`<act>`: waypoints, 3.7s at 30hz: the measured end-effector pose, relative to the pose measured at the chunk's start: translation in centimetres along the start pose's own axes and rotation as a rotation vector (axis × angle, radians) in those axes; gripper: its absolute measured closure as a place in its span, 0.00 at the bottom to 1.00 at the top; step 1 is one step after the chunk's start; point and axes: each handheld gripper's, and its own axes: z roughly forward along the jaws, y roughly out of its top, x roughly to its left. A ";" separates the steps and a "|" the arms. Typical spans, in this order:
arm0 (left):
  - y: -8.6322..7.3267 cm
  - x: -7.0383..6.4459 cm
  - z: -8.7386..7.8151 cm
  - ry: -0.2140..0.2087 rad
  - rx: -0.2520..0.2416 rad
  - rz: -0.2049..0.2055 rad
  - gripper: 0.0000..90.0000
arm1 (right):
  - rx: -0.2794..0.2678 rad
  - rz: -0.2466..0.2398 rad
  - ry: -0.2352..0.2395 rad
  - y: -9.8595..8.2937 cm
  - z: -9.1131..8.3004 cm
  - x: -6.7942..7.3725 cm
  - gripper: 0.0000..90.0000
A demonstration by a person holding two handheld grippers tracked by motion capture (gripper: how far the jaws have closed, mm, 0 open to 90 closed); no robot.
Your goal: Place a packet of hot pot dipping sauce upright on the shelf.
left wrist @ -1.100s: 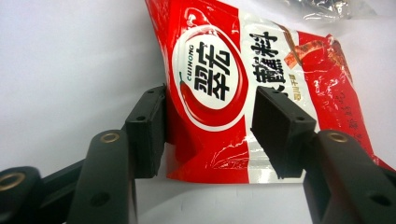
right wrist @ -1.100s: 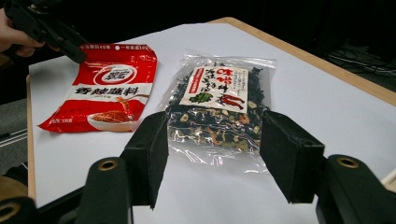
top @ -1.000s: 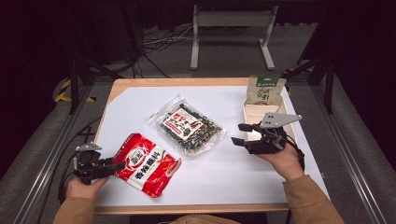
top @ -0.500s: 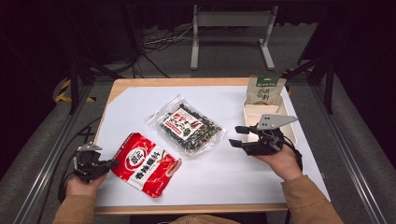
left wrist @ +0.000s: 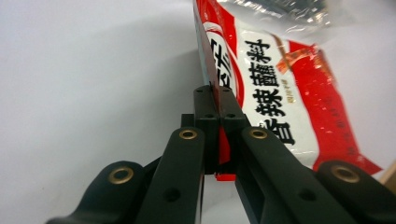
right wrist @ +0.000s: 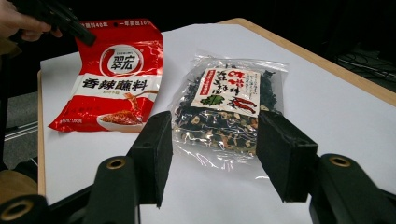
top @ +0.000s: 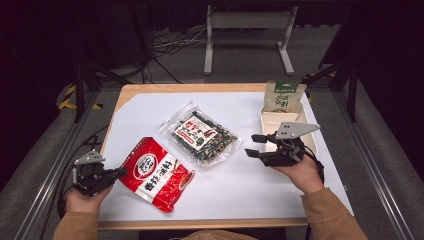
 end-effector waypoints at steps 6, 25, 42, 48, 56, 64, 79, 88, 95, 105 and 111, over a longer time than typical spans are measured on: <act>0.9 -1.1 -1.3 -0.037 -0.030 0.043 1.00 | -0.005 -0.001 -0.001 0.2 -0.2 0.1 0.51; 3.9 -6.3 -4.0 -0.101 -0.093 0.238 1.00 | -0.026 -0.006 -0.014 0.4 -1.1 0.2 0.51; 5.8 -10.1 -4.6 -0.165 -0.127 0.408 1.00 | -0.038 -0.019 0.034 1.0 -1.2 1.0 0.51; 6.8 -10.9 -4.5 -0.171 -0.122 0.445 1.00 | -0.020 -0.040 0.107 1.3 0.4 2.2 0.50; 7.8 -12.2 -4.1 -0.209 -0.133 0.485 1.00 | 0.028 -0.069 0.177 1.3 3.0 3.8 0.50; 8.4 -13.2 -3.4 -0.239 -0.129 0.512 1.00 | 0.048 -0.096 0.226 1.5 4.4 4.8 0.56; 8.9 -14.4 -2.6 -0.267 -0.136 0.535 1.00 | 0.095 -0.183 0.303 1.9 6.3 6.1 0.83; 8.9 -14.1 -2.6 -0.273 -0.149 0.522 1.00 | 0.122 -0.219 0.331 2.0 6.1 6.7 0.98; 8.8 -13.6 -2.5 -0.316 -0.165 0.491 0.99 | 0.128 -0.188 0.339 2.3 5.7 6.6 0.99; 8.7 -12.8 -2.1 -0.333 -0.210 0.453 0.67 | 0.119 -0.178 0.346 2.7 4.6 6.3 0.99; 8.3 -11.6 -1.7 -0.313 -0.223 0.421 0.53 | 0.102 -0.168 0.304 2.9 3.1 5.3 0.99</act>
